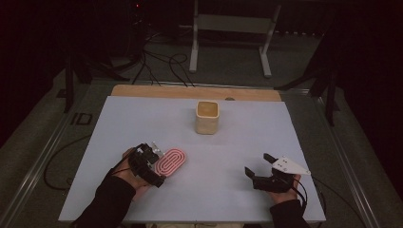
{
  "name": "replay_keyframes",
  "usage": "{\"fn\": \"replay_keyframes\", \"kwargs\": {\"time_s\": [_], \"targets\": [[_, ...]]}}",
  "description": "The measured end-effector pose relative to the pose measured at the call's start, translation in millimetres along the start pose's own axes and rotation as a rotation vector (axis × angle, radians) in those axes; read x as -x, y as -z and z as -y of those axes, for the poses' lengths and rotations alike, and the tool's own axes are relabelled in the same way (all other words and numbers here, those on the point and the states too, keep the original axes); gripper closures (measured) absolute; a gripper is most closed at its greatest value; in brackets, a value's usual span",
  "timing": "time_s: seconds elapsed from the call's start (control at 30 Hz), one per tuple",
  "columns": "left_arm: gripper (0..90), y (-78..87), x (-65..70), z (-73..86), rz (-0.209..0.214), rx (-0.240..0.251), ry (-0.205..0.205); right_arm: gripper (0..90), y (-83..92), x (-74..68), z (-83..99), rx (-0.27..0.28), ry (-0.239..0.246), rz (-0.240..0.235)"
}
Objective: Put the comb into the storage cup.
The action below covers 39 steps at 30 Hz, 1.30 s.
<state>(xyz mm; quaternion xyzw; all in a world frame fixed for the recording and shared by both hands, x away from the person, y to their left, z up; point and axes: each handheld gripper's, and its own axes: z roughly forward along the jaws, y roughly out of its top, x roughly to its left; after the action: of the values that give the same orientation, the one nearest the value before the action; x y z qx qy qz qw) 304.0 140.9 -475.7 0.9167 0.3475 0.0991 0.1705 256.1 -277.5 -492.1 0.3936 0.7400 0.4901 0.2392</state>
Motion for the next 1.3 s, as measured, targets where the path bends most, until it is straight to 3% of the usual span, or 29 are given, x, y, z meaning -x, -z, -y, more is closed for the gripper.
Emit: {"fn": "replay_keyframes", "kwargs": {"time_s": [1.3], "targets": [[2.8, -14.1, 5.0, -1.9, 0.05, -0.102, -0.009, 8.6, -1.2, 0.7, 0.9, -0.017, -0.003, 0.007]]}}
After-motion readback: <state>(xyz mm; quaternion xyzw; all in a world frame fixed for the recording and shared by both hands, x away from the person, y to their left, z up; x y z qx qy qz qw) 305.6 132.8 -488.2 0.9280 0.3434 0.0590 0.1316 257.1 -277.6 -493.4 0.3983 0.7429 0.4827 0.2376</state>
